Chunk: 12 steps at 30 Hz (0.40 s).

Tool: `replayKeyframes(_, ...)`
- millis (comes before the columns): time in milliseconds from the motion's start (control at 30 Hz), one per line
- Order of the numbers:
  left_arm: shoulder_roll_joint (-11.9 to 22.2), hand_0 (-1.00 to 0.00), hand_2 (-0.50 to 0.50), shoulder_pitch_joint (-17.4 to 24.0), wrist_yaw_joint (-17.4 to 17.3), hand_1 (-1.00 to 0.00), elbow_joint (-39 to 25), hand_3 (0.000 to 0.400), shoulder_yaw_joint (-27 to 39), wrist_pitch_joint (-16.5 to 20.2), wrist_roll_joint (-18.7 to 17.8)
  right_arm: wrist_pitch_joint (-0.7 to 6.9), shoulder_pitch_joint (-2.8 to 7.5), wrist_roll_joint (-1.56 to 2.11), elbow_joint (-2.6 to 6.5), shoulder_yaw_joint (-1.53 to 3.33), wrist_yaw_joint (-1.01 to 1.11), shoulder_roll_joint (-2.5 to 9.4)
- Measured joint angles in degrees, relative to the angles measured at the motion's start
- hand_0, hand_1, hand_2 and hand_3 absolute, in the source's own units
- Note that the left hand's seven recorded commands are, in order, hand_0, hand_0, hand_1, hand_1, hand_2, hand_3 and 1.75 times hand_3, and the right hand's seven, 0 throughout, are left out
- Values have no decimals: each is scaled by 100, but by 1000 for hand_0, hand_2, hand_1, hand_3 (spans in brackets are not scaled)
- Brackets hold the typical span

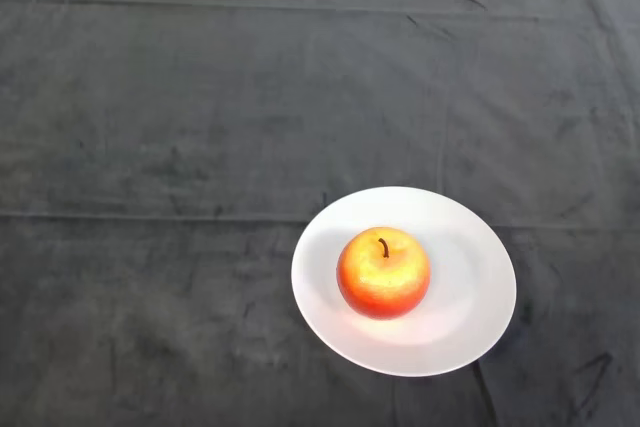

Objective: Move the apple to the plate

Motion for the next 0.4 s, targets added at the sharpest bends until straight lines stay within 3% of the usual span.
replayKeyframes(400,0,0,0,0,-3,0,0,0,2,0,19,-1,0,0,2,0,0,0)
